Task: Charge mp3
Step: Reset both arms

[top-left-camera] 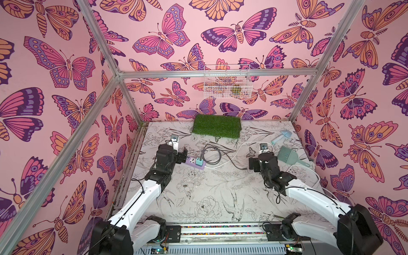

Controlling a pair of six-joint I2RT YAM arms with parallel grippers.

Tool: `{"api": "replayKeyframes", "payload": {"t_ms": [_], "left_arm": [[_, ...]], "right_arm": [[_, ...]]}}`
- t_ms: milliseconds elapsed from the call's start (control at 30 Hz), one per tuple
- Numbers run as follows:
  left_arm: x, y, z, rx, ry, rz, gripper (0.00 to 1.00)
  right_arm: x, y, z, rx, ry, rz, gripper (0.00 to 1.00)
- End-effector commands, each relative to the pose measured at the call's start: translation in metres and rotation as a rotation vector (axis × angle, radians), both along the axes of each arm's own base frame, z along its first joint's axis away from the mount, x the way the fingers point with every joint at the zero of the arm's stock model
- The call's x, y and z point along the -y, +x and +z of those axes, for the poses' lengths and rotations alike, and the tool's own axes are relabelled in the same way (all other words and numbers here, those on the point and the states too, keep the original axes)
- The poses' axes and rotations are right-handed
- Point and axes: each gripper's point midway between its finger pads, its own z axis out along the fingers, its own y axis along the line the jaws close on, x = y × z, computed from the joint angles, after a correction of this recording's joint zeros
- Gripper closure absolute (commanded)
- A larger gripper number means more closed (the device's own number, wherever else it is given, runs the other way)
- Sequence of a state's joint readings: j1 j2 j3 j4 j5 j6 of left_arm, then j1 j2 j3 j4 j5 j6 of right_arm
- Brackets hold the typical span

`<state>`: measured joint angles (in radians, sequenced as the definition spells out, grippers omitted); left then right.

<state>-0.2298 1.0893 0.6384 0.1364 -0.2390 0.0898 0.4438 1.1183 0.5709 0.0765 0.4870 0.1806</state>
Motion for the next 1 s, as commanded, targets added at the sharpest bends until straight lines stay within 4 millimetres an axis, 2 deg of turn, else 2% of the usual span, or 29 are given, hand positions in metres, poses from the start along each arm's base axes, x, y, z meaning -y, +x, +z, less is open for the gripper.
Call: {"api": "replayKeyframes", "payload": {"t_ms": [0, 67, 167, 233, 300, 400, 433, 500, 533, 633, 967], "left_arm": [[-0.054, -0.004, -0.033, 0.013, -0.087, 0.247, 0.01], [-0.072, -0.005, -0.046, 0.011, -0.082, 0.310, 0.01], [-0.082, 0.002, -0.061, 0.033, -0.066, 0.328, 0.01], [-0.082, 0.010, -0.071, 0.068, -0.076, 0.309, 0.00], [-0.081, 0.016, -0.087, 0.057, -0.103, 0.287, 0.00], [-0.066, 0.024, -0.108, 0.058, -0.108, 0.189, 0.00], [-0.064, 0.024, -0.111, 0.062, -0.102, 0.177, 0.00], [-0.066, 0.021, -0.109, 0.077, -0.108, 0.187, 0.00], [-0.065, 0.021, -0.109, 0.069, -0.110, 0.184, 0.00], [-0.061, 0.024, -0.110, 0.072, -0.104, 0.157, 0.00], [-0.062, 0.025, -0.111, 0.056, -0.110, 0.165, 0.00]], "right_arm": [[0.047, 0.017, 0.002, 0.099, 0.028, -0.048, 0.01], [0.046, 0.021, 0.004, 0.140, -0.045, 0.014, 0.01], [0.051, 0.027, -0.010, 0.176, -0.117, 0.033, 0.01], [0.052, 0.030, -0.025, 0.163, -0.113, 0.047, 0.01], [0.050, 0.035, -0.031, 0.199, -0.051, 0.076, 0.01], [0.049, 0.043, -0.042, 0.178, -0.009, 0.102, 0.01], [0.055, 0.045, -0.044, 0.176, 0.002, 0.074, 0.01], [0.080, 0.052, -0.056, 0.134, 0.030, -0.062, 0.01], [0.084, 0.055, -0.057, 0.141, 0.035, -0.084, 0.01], [0.083, 0.049, -0.057, 0.156, 0.031, -0.070, 0.01], [0.083, 0.054, -0.061, 0.123, 0.055, -0.062, 0.01]]}}
